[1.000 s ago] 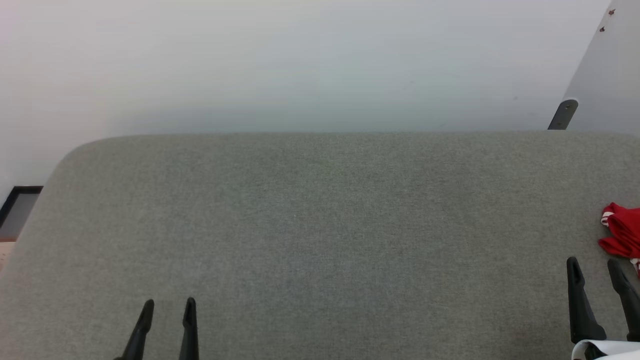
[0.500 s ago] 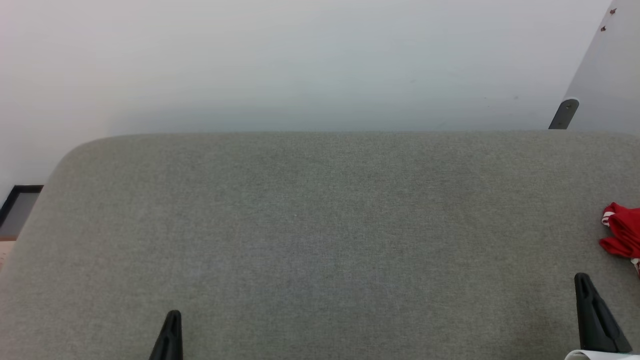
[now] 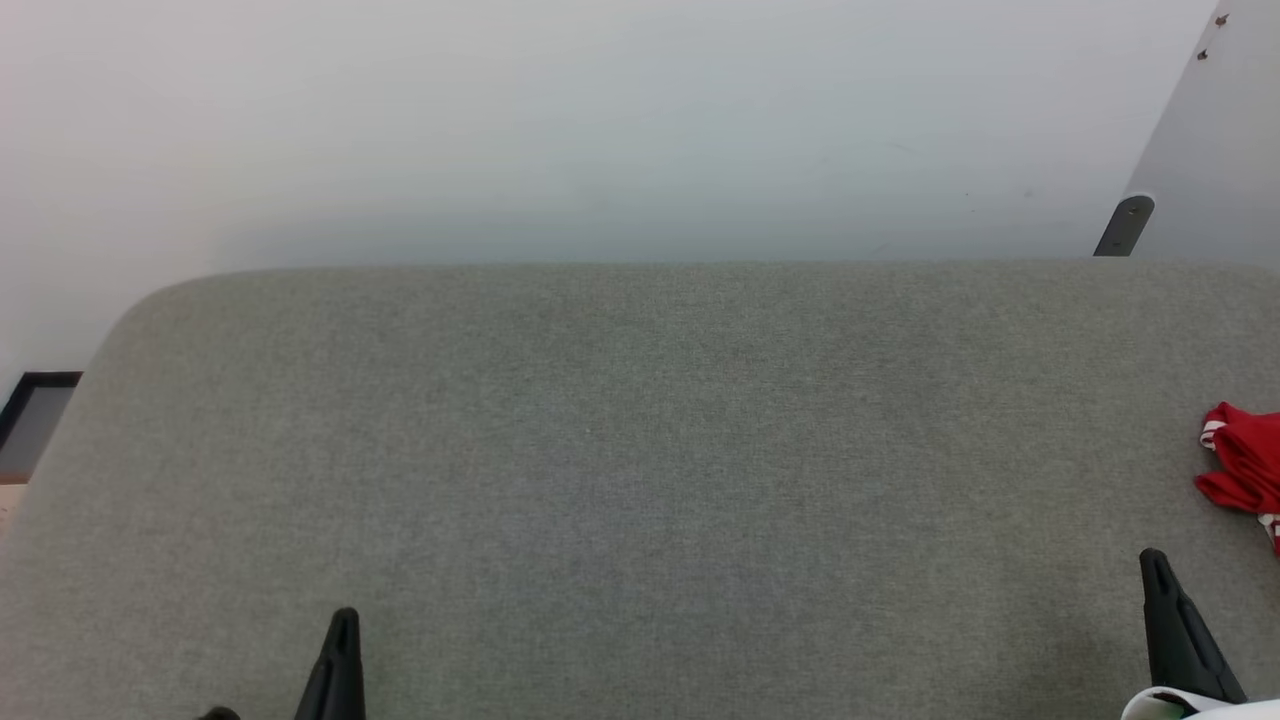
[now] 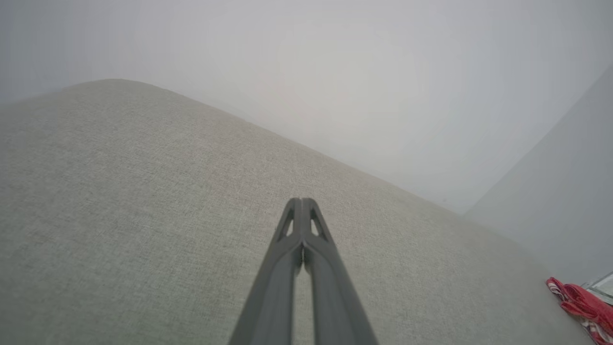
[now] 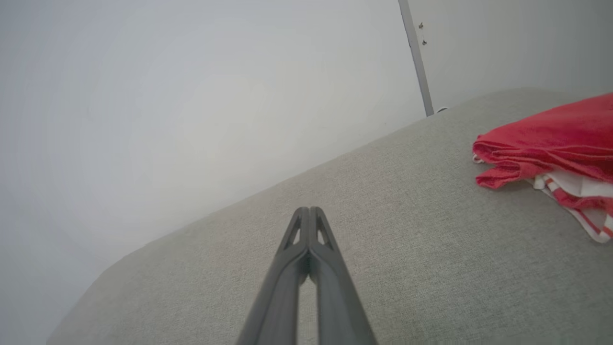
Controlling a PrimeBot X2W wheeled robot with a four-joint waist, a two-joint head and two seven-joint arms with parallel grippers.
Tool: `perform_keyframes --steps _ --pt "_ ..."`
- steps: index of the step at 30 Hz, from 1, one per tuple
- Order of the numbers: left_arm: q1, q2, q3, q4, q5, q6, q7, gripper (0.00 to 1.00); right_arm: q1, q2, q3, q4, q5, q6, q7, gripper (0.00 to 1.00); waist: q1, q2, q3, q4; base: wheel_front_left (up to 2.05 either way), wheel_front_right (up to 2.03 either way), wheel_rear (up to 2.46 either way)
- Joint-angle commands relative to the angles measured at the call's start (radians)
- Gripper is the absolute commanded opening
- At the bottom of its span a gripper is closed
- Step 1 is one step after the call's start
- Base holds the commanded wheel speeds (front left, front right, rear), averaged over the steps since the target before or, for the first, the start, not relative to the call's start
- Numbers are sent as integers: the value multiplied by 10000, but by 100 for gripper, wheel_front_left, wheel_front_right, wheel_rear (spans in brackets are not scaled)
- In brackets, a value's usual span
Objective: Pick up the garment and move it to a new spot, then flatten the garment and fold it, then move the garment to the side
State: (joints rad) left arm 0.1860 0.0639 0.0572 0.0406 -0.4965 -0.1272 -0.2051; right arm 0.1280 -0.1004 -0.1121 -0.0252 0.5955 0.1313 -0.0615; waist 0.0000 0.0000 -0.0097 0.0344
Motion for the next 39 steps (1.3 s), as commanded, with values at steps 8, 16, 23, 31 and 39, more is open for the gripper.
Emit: perform_keyframes --steps 8,16,23,31,39 --pt "-565 134 -31 180 -1621 -9 313 0 -519 21 20 251 1425 -2 206 0 0 0 9 -27 0 0 0" --pt "-861 169 -47 407 -2833 -15 589 0 -750 69 27 539 2484 -3 381 0 0 0 18 -52 0 0 0" --pt "-1090 190 -47 563 -3801 -19 819 0 -938 111 32 771 3324 -3 524 0 0 0 27 -74 0 0 0" --pt "-1333 202 -38 743 -4814 -23 1066 0 -1141 155 35 1019 4221 -3 683 0 0 0 37 -99 0 0 0" --pt "-1537 208 -22 889 -5629 -26 1273 0 -1295 191 36 1222 4955 -4 800 0 0 0 45 -121 0 0 0"
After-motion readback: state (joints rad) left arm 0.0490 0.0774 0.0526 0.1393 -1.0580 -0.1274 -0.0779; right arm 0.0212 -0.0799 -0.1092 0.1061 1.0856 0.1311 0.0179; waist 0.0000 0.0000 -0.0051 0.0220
